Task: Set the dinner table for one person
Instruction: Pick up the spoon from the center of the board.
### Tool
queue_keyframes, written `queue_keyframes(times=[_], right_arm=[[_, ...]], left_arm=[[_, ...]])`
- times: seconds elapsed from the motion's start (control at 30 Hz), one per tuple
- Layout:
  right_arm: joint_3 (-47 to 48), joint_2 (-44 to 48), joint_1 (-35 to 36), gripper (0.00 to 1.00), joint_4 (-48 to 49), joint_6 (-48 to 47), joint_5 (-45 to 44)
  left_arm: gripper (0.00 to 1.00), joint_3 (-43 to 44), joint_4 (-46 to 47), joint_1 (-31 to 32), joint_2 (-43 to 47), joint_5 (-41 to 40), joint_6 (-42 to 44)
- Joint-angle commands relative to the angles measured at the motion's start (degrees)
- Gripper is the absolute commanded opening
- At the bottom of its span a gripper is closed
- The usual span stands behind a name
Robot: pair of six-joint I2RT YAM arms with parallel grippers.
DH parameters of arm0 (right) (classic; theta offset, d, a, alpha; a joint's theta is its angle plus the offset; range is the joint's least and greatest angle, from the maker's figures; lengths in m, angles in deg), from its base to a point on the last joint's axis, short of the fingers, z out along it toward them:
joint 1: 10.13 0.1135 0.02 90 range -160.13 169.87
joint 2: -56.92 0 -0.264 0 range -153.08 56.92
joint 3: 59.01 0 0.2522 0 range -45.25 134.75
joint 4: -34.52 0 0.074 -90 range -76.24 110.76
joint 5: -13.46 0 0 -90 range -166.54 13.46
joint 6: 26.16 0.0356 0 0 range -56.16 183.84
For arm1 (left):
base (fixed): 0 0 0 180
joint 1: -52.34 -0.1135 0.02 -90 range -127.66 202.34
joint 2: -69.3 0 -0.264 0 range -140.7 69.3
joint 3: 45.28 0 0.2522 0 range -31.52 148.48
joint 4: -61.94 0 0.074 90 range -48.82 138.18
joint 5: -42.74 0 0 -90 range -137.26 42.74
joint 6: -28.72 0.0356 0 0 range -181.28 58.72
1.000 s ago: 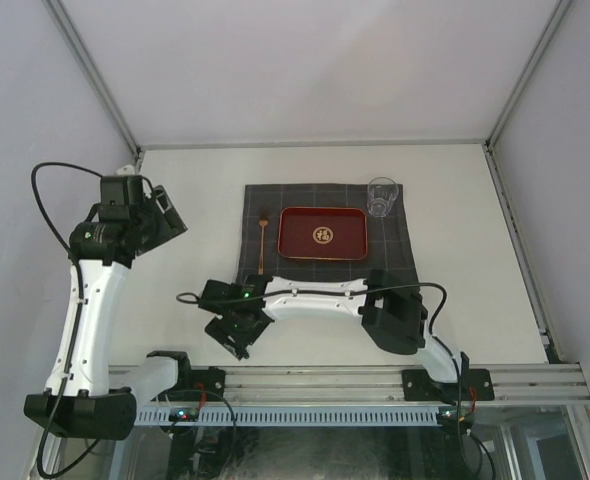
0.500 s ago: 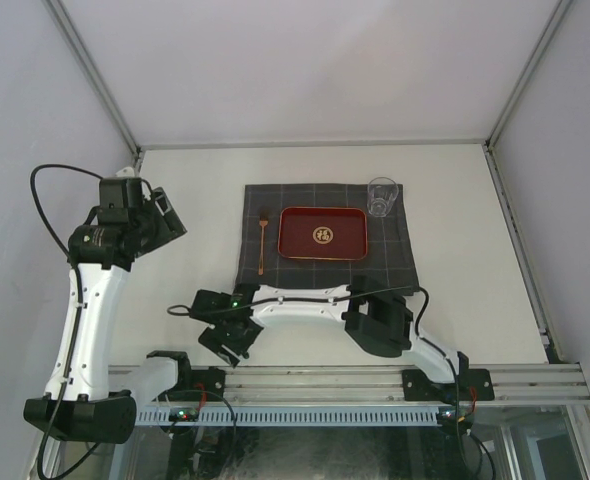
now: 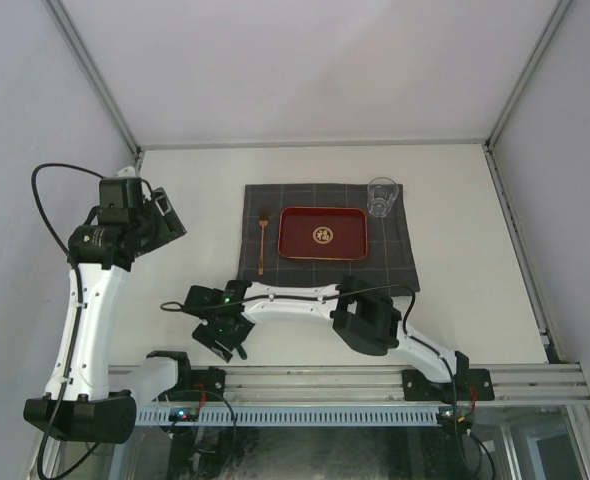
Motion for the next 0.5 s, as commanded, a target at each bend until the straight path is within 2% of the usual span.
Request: queue_keyframes(times=[0.0, 0.27, 0.47], right_arm=[[1.5, -0.2, -1.2, 0.62, -0.3, -0.5, -0.4], [0.9, -1.6, -2.5, 0.54, 1.0, -0.2, 1.4], [0.9, -2.7, -2.9, 0.38, 1.9, 0.3, 4.2]], left_arm=[[0.70, -0.1, 1.2, -0.4, 0.9, 0.3, 1.3], [0.70, -0.4, 1.4, -0.4, 0.9, 0.9, 1.5], [0.70, -0.3, 1.5, -0.5, 0.4, 1.0, 1.7]])
